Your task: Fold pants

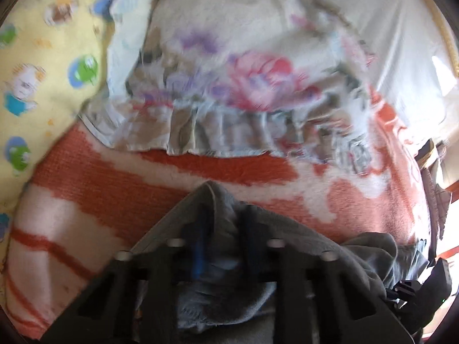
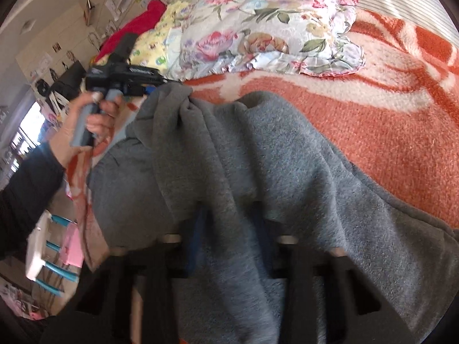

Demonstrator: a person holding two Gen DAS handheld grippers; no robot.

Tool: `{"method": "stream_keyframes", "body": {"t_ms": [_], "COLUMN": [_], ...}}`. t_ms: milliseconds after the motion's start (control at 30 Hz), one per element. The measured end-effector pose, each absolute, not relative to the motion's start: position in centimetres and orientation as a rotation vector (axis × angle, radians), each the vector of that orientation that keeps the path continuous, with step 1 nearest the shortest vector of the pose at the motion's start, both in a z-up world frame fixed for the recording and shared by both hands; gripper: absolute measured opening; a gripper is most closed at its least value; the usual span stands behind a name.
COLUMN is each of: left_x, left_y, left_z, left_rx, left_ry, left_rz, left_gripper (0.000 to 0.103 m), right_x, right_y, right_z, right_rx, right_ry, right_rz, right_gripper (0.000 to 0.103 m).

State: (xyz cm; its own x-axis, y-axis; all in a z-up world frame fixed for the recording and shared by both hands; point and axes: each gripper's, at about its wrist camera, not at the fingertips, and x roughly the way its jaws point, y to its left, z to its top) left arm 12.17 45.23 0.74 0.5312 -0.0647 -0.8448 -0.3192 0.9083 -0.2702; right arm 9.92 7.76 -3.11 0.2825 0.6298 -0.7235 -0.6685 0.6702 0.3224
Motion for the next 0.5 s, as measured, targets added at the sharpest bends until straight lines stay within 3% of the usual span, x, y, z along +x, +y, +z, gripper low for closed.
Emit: {"method": "stream_keyframes", "body": {"t_ms": [333, 500], "left_x": [1.0, -6.1], "left_y": [42.8, 42.2], "left_z": [8.7, 9.2], "left_rx": [-0.381, -0.405], "left_ry": [0.745, 0.670], "left_rz": [0.101, 0.105], "left_gripper": [0.011, 0.011], "right_x": [7.8, 4.9], "right_y": [6.3, 5.4], "right_z": [1.5, 3.4], "right_rx": [-0.044, -0.086], "right_ry": [0.795, 0.717], "right_rz": [0.898, 0.981], "right_gripper": [0.005, 0.005]}}
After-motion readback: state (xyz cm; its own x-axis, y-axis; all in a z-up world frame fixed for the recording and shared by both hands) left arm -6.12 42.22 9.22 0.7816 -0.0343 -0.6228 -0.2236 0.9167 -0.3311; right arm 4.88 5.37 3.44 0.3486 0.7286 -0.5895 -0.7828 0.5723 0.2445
